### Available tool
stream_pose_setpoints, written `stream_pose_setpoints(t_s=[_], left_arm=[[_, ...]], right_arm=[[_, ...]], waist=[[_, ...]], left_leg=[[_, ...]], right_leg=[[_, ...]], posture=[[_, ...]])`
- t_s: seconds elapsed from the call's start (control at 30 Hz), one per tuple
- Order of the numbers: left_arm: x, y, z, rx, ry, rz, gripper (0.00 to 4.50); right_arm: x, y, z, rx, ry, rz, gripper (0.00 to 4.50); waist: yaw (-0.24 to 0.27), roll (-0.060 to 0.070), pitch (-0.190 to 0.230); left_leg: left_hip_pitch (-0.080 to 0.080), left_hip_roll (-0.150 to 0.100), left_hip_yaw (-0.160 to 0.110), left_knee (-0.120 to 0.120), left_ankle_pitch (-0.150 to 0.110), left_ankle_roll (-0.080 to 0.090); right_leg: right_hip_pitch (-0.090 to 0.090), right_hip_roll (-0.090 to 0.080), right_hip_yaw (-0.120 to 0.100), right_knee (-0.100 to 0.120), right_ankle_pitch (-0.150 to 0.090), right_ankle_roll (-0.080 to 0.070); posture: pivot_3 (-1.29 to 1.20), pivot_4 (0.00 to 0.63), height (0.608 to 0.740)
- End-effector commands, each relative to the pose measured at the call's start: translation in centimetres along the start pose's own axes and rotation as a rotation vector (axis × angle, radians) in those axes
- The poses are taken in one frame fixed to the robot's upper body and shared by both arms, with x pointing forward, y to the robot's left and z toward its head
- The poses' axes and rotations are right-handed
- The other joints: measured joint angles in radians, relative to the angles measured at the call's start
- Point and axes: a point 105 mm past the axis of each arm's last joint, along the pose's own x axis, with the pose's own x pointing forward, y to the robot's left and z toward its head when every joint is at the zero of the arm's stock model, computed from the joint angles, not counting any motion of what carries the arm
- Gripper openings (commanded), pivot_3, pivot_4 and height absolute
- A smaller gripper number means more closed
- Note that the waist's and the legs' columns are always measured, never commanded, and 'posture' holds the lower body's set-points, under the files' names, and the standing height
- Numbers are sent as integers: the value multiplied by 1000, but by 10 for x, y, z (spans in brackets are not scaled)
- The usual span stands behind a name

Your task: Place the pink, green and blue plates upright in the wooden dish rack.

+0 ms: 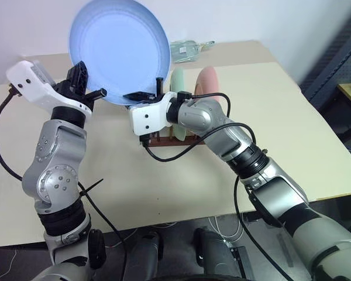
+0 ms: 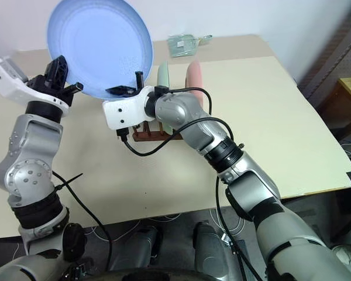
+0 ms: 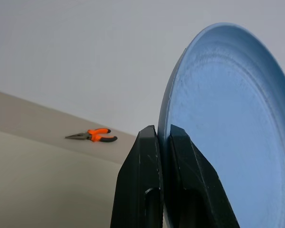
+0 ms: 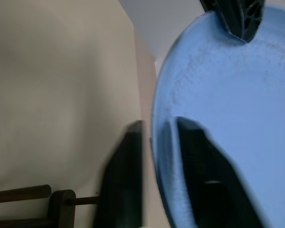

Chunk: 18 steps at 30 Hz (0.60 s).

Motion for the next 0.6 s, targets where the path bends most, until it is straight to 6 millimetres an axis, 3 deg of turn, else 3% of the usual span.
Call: stream_pose_setpoints(t_s=[0.03, 0.07, 0.17, 0.2, 0.3, 0.37, 0.47, 0.53, 0.6], left_arm=[[-6, -7, 19, -6, -74, -36, 0], [-6, -7, 19, -9, -75, -40, 0], [-8, -6, 23, -45, -105, -51, 1069], [-8, -6, 25, -49, -116, -50, 1573], [-9, 16, 59, -35, -280, 51, 2992], [-12, 41, 80, -16, -373, 162, 2992], [-24, 93, 93, 248, -379, 355, 2992], [-31, 114, 74, 506, -251, 382, 2992], [-40, 120, 32, 645, -87, 311, 2992]], right_arm=[[3, -13, 12, -61, -36, -32, 88], [4, -14, 12, -65, -36, -36, 88], [4, -16, 12, -80, -35, -47, 0], [5, -16, 12, -82, -35, -49, 0], [3, -18, 10, -82, -42, -58, 0], [2, -19, 9, -73, -55, -71, 0], [-12, -38, 20, 93, -173, -196, 0], [-30, -55, 36, 281, -323, -285, 0], [-51, -68, 53, 486, -478, -339, 0]], waist=[[0, 0, 0], [-1, 0, 0], [-1, 0, 0], [0, 0, 0], [-2, 0, 0], [-4, 0, 0], [-9, 0, 0], [-13, 1, 0], [-8, 1, 1]], left_leg=[[0, 0, 0, 0, 0, 0], [0, 0, 0, 0, 0, 0], [0, 0, 0, 0, 0, 0], [0, 0, 0, 0, 0, 0], [0, 0, 0, 0, 0, 0], [0, 0, 0, 0, 0, -1], [0, 1, 0, -1, 1, -3], [1, 2, 1, -5, 1, -4], [2, 2, 0, -7, 1, -3]], right_leg=[[0, 0, 0, 0, 0, 0], [0, 0, 0, 0, 0, 0], [0, 0, 0, 0, 0, 0], [0, 0, 0, 0, 0, 0], [0, 0, 0, 0, 0, 0], [0, 1, 0, 0, 0, 0], [-1, 3, 1, 0, 1, -1], [-1, 4, 2, 0, 1, -2], [-2, 3, 2, 0, 1, -2]], posture=[[0, 150, 739], [0, 150, 739], [0, 150, 739], [0, 150, 739], [0, 150, 739], [0, 150, 739], [0, 150, 739], [0, 150, 739], [0, 150, 739]])
